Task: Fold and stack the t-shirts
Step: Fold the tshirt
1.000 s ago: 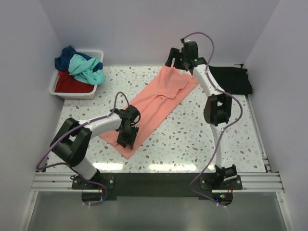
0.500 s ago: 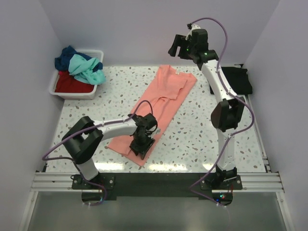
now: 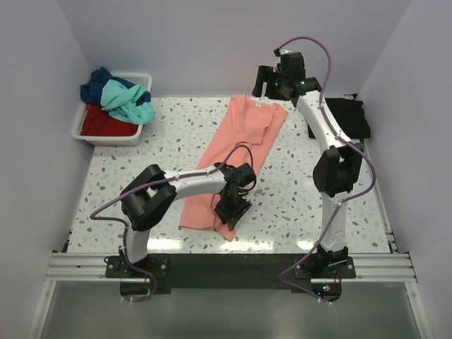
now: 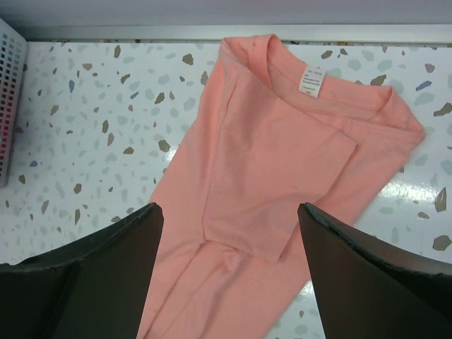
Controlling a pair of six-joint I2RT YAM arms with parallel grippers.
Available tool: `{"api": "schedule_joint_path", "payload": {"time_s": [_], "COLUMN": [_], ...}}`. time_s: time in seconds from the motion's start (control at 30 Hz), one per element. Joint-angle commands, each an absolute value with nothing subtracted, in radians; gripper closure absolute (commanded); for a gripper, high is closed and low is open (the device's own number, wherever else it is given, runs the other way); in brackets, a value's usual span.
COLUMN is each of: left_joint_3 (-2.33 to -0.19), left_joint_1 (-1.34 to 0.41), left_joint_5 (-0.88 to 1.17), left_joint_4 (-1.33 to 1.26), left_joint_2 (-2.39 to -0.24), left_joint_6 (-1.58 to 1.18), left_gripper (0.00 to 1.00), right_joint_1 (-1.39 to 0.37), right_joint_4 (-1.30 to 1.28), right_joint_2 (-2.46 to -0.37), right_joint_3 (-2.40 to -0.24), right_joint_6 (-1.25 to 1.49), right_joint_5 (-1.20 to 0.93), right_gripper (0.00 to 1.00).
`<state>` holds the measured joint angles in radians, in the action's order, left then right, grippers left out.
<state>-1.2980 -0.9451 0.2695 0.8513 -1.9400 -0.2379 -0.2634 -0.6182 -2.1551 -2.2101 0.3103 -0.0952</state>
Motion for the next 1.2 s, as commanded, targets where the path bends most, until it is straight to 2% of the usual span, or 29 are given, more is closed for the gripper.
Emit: {"api": "schedule_joint_path", "payload": {"time_s": [0.0,0.23,0.33,0.37,0.47,0.63,0.73,0.87,1.03,1.17], "left_joint_3": [-1.330,-1.254,-1.233,-1.236,-1.246,-1.268,-1.278,-1.285,-1.316,-1.336], "left_joint_1": [-0.986,-0.989,-0.989,-0.989,-0.989,-0.959,-0.873,-0.767,-0.642,-0.548], "left_joint_5": [0.269,0.045,-0.137,-0.267,-0.488,-0.650,-0.666,-0.559,-0.470,-0.290], "left_joint_4": [0.741,0.778,0.794,0.805,0.821,0.830,0.812,0.721,0.631,0.575], "left_joint_2": [-1.959,-1.823,-1.711,-1.680,-1.544,-1.430,-1.436,-1.465,-1.529,-1.597], "left_joint_6": [-0.193,-0.349,-0.449,-0.477,-0.574,-0.670,-0.686,-0.638,-0.586,-0.554], "left_gripper": [0.55,0.55,0.55,0.55,0.52,0.48,0.48,0.48,0.48,0.48], "right_joint_1": [-0.268,-0.282,-0.290,-0.293,-0.295,-0.333,-0.386,-0.460,-0.572,-0.672], "right_joint_4": [-0.658,-0.649,-0.635,-0.623,-0.617,-0.634,-0.618,-0.621,-0.617,-0.617], "right_joint_2": [-2.102,-2.076,-2.034,-2.001,-1.953,-1.841,-1.758,-1.686,-1.612,-1.603], "right_joint_3": [-2.191,-2.128,-2.071,-2.030,-1.944,-1.786,-1.633,-1.459,-1.347,-1.283], "right_joint_6": [0.284,0.284,0.282,0.282,0.284,0.285,0.295,0.324,0.379,0.420], "right_joint_5": [-0.072,-0.066,-0.051,-0.049,-0.043,-0.029,-0.003,0.025,0.014,0.021], "right_gripper": [0.19,0.19,0.19,0.19,0.18,0.18,0.18,0.18,0.18,0.18]}}
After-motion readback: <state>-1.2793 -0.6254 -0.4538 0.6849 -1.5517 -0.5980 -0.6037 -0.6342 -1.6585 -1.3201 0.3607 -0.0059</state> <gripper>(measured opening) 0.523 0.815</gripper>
